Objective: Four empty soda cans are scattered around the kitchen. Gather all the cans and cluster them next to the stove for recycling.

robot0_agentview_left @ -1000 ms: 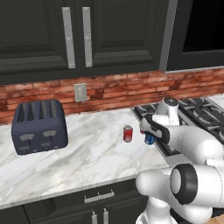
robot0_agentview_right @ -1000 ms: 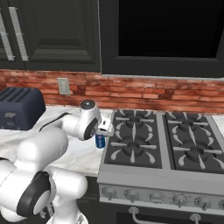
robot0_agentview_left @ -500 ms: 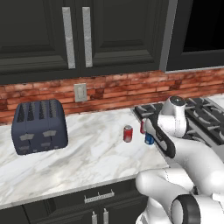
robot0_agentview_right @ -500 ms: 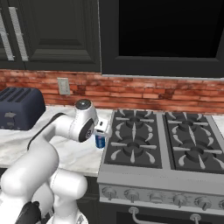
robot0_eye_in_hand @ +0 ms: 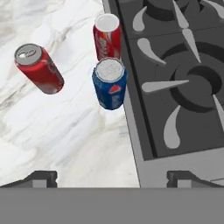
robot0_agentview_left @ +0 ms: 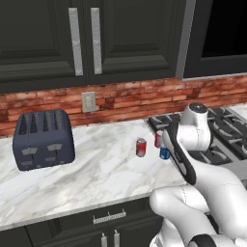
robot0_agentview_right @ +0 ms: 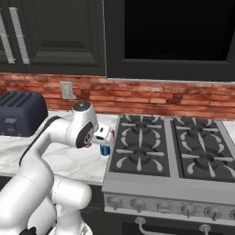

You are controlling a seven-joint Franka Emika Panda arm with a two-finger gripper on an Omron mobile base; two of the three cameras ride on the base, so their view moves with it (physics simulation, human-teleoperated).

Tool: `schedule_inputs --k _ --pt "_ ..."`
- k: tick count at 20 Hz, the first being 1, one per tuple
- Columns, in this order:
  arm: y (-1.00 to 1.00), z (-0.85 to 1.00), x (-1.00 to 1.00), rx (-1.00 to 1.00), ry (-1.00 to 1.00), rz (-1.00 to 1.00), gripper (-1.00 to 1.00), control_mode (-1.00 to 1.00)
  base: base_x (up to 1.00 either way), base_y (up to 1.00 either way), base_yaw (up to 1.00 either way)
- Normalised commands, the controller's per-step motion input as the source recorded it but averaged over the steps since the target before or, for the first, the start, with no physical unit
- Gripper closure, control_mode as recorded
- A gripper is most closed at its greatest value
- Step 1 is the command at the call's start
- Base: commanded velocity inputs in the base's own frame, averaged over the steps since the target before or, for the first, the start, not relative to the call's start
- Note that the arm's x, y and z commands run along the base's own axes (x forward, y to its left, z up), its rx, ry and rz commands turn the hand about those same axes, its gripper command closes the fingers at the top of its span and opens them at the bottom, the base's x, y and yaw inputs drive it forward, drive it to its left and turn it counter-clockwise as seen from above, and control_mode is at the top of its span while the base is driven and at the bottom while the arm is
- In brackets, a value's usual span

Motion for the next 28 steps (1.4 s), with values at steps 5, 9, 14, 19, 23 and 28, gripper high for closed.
schedule_inputs --k 5,9,14,19,23,28 --pt "0.06 0.13 -0.52 0.0 0.24 0.0 -1.0 -1.0 0.0 0.0 0.0" --pt "0.0 0.03 -0.56 0.0 0.2 0.01 -1.0 -1.0 0.0 0.0 0.0" --pt "0.0 0.0 -0.54 0.0 0.19 0.02 -1.0 -1.0 0.0 0.0 0.0" --pt "0.03 0.0 -0.24 0.0 0.04 0.0 -1.0 -1.0 0.0 0.0 0.0" --pt "0.01 0.1 -0.04 0.0 0.04 0.0 -1.0 -1.0 0.0 0.0 0.0" --pt "0.0 0.08 -0.14 0.0 0.02 0.0 -1.0 -1.0 0.0 0.0 0.0"
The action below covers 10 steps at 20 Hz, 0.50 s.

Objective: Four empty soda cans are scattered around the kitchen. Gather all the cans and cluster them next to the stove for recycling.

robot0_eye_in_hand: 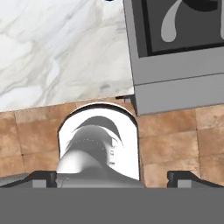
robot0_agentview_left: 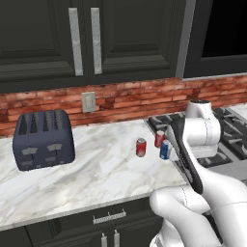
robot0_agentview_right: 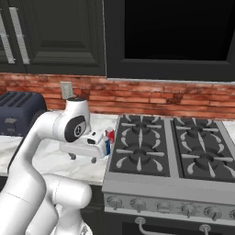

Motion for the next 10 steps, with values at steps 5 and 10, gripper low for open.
schedule_inputs --k 5,10 --pt "0.0 0.0 0.0 0.0 0.0 0.0 -1.0 1.0 -0.84 0.0 0.07" --pt "0.0 0.0 0.0 0.0 0.0 0.0 -1.0 1.0 -0.94 0.31 0.41"
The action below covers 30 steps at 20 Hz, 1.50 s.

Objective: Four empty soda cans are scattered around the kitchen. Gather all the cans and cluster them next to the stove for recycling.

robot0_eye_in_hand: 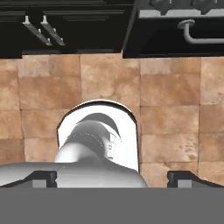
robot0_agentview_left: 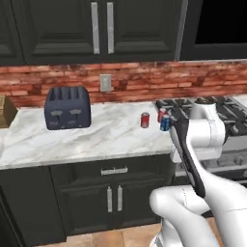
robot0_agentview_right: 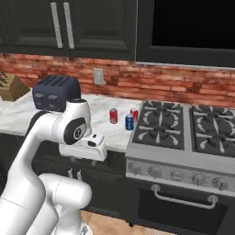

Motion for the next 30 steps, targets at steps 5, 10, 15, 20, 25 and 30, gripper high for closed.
schedule_inputs --k 5,10,15,20,25,30 --pt "0.0 0.0 0.0 0.0 0.0 0.0 -1.0 1.0 -0.31 0.56 0.76" --pt "0.0 0.0 0.0 0.0 0.0 0.0 -1.0 1.0 -0.06 0.37 0.95" --pt "0.0 0.0 0.0 0.0 0.0 0.0 -1.0 1.0 -0.04 0.43 0.94" --pt "0.0 0.0 0.0 0.0 0.0 0.0 -1.0 1.0 -0.25 0.55 0.86" --pt "0.0 0.0 0.0 0.0 0.0 0.0 -1.0 1.0 -0.16 0.78 0.78" --pt "0.0 0.0 0.0 0.0 0.0 0.0 -1.0 1.0 0.06 0.99 0.58"
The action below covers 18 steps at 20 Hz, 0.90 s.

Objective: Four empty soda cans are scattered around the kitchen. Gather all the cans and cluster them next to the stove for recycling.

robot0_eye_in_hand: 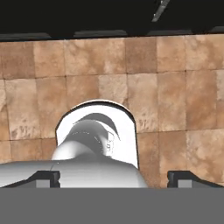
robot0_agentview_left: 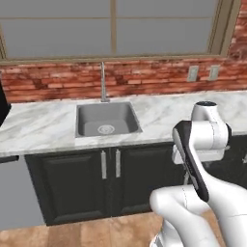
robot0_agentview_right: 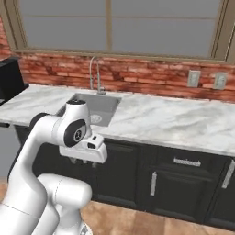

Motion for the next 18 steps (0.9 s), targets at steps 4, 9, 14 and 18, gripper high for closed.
schedule_inputs --k 4,9,14,18 --pt "0.0 0.0 0.0 0.0 0.0 0.0 -1.0 1.0 0.37 0.83 0.12" --pt "0.0 0.0 0.0 0.0 0.0 0.0 -1.0 1.0 0.4 0.97 0.0" --pt "0.0 0.0 0.0 0.0 0.0 0.0 -1.0 1.0 0.16 1.0 0.0" --pt "0.0 0.0 0.0 0.0 0.0 0.0 -1.0 1.0 0.26 0.95 0.0"
